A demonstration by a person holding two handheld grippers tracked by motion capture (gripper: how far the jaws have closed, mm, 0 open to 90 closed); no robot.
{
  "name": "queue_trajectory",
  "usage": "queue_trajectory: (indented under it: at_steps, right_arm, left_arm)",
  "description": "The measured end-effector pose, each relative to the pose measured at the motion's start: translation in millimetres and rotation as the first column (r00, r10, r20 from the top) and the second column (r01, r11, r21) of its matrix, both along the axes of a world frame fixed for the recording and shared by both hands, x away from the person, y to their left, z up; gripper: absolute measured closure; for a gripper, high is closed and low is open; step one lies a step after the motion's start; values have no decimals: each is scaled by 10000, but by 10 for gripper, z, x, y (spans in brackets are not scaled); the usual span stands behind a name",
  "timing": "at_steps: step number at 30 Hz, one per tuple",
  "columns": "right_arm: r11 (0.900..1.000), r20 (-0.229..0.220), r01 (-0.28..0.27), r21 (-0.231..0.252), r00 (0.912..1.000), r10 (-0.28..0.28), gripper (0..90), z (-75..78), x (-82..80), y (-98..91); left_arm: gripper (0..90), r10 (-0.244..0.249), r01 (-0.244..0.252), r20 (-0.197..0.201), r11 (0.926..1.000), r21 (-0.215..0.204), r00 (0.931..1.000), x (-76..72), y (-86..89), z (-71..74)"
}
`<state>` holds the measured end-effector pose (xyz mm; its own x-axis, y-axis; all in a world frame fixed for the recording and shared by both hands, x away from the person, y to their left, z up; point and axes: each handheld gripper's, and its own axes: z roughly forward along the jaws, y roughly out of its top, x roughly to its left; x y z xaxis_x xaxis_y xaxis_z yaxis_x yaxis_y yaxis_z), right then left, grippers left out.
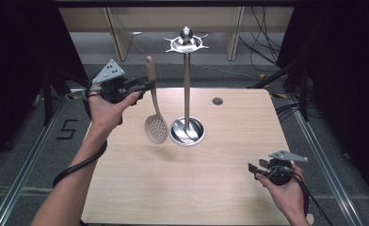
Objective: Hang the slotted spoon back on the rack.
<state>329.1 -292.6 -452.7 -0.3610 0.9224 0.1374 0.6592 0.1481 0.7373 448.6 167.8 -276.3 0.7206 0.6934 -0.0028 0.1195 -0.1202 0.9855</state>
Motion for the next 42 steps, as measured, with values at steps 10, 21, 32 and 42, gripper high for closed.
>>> queue_trajectory:
  at_steps: [10, 21, 32, 42]
  right_arm:
    - [10000, -4, -10, 5, 10000, 10, 487, -1, 3, 1]
    - [10000, 17, -13, 7, 10000, 13, 487, 0, 2, -3]
    - [10000, 10, 0, -13, 10000, 0, 487, -2, 4, 0]
    - [10000, -1, 3, -16, 10000, -3, 487, -5, 7, -1]
  left_arm:
    - [692, -26, 26, -13, 10000, 11, 10000, 37, -20, 37]
    - [691, -96, 97, -108, 9999, 79, 9999, 85, -61, 49]
    - [691, -210, 211, -160, 9997, 80, 9997, 131, -109, 93]
    - [691, -305, 307, -250, 9995, 106, 9992, 172, -159, 113]
